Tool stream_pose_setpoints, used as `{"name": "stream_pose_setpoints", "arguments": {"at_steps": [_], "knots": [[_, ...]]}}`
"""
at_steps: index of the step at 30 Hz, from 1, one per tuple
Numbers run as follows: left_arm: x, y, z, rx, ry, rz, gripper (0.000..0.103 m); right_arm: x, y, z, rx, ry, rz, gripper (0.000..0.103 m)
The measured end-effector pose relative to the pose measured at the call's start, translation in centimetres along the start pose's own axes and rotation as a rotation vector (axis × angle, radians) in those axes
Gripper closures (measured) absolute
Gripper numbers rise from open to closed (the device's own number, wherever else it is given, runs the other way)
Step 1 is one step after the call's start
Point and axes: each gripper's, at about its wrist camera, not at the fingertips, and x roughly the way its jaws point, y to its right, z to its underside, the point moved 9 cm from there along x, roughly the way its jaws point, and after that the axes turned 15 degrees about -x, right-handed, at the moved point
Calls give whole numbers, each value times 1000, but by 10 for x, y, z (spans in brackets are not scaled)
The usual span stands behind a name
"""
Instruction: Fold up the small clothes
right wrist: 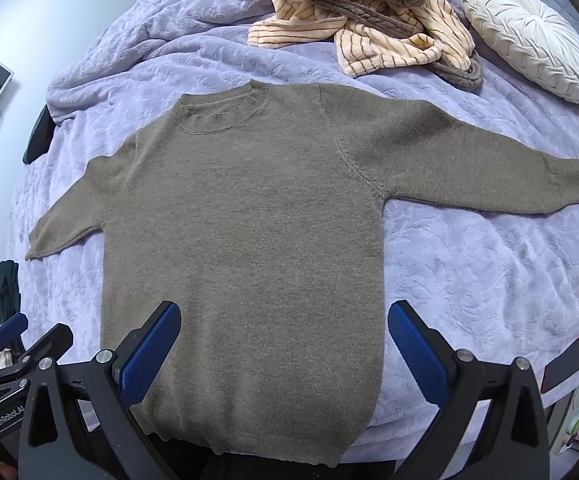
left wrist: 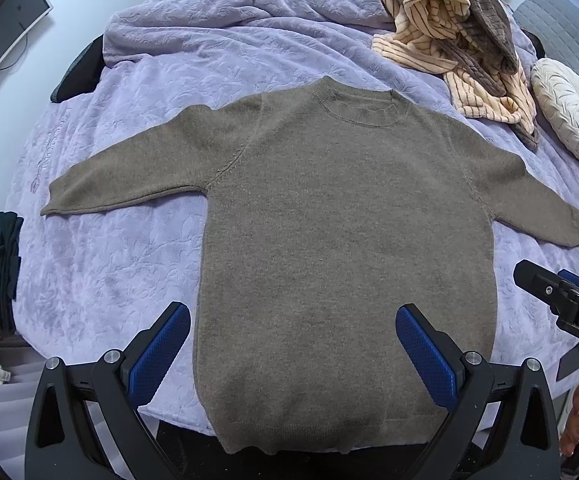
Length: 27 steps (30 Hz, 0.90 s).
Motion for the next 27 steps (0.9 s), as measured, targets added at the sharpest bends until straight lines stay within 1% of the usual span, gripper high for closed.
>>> {"name": "stream_pose_setpoints", "arguments": {"at_steps": [14,27], "knots": [[1,1,-1,5,-2,-9,0,6,5,0,11,-13,-5,0],[0,4,0,1,-5,-5,0,6,2,1,-5,-23,4,0]]}}
